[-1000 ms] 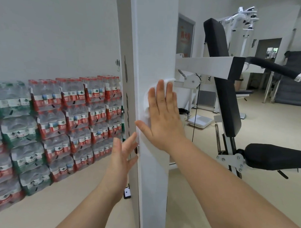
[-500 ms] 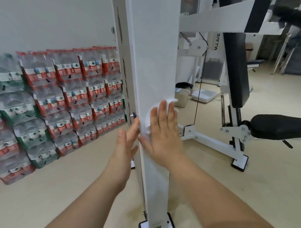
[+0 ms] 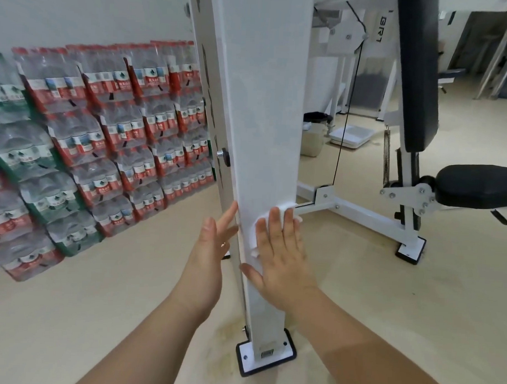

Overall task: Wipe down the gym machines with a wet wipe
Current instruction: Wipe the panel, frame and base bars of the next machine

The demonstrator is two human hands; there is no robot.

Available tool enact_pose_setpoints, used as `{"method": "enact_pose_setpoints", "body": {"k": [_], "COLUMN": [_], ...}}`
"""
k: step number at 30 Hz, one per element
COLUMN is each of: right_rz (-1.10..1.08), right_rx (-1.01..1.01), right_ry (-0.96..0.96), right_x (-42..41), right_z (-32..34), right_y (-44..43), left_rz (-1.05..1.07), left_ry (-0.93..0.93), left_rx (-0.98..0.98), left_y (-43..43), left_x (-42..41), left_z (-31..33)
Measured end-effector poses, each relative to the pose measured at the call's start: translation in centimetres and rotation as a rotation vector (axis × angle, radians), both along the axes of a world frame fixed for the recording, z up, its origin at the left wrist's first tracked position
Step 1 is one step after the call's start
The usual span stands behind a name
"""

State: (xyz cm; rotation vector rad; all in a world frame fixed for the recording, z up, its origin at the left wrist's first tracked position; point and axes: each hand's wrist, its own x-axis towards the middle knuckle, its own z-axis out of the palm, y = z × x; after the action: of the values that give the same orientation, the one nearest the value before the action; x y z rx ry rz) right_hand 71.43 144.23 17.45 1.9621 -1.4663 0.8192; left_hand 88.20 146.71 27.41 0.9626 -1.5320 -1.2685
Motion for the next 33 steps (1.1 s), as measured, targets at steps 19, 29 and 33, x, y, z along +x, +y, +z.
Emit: {"method": "enact_pose_setpoints", "body": {"k": [19, 29, 33], "right_rz": [0.05, 0.034, 0.037], "right_rx": [-0.043, 0.085, 0.068], "right_ry": [0.053, 0.089, -0.107], "right_x": [-1.3, -0.2, 0.7], "right_z": [-2.9, -10.0, -9.0], "right_y": [-1.2, 0.6, 0.7], "left_rz": [-0.021, -0.041, -0.013], "left_ry": [-0.035, -0.132, -0.205], "left_rx": [0.166, 0.274, 0.218], "left_y": [0.9, 1.4, 1.4], "left_x": [-0.4, 0.3, 0.6], "left_z": [-6.1, -7.1, -6.7]}}
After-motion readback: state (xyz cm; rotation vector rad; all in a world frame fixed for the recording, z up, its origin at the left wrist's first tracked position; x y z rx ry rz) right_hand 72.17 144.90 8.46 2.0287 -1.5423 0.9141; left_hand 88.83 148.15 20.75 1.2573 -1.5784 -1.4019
